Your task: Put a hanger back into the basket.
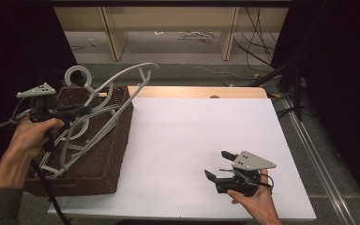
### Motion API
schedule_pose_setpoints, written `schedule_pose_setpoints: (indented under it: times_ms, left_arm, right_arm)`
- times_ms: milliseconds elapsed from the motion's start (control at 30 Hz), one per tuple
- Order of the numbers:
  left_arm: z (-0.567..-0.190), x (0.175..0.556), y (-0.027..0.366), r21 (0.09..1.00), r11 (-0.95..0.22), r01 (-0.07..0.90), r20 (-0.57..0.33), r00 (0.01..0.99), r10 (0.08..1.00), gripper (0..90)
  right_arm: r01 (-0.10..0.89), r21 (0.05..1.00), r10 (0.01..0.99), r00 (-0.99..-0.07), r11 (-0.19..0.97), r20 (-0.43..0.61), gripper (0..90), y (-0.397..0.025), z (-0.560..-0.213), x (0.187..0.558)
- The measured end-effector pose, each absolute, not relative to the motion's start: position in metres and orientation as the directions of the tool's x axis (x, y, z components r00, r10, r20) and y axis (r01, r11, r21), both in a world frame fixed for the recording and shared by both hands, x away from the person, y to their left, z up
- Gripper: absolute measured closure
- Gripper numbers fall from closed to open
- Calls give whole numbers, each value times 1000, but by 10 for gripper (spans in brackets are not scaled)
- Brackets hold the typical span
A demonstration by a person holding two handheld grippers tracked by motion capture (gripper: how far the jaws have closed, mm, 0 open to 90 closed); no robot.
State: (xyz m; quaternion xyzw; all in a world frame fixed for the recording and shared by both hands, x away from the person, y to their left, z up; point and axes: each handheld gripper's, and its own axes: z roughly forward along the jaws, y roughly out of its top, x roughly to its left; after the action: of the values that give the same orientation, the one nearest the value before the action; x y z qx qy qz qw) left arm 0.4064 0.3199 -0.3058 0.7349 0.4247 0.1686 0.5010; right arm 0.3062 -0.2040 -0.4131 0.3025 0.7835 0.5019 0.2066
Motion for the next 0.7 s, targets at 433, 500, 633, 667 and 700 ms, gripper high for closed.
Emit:
schedule_pose_setpoints:
  times_ms: [433, 500, 633, 667, 700]
  left_arm:
    - [-328, 404, 358, 868, -143, 476, -148, 522, 840, 792]
    - [-331, 404, 364, 867, -148, 476, -135, 510, 849, 792]
    - [-341, 404, 377, 859, -166, 484, -115, 499, 859, 792]
    - [-343, 403, 380, 858, -169, 486, -112, 496, 861, 792]
    - [-346, 403, 383, 857, -161, 489, -118, 492, 863, 791]
  right_arm:
    - [276, 905, 673, -740, 323, -14, 168, -203, -414, 306]
    - [279, 904, 672, -740, 324, -12, 168, -204, -414, 306]
    - [281, 903, 674, -738, 326, -14, 167, -204, -414, 306]
    - [282, 901, 672, -741, 329, -14, 167, -204, -414, 306]
    - [277, 907, 677, -736, 318, -12, 168, -203, -415, 307]
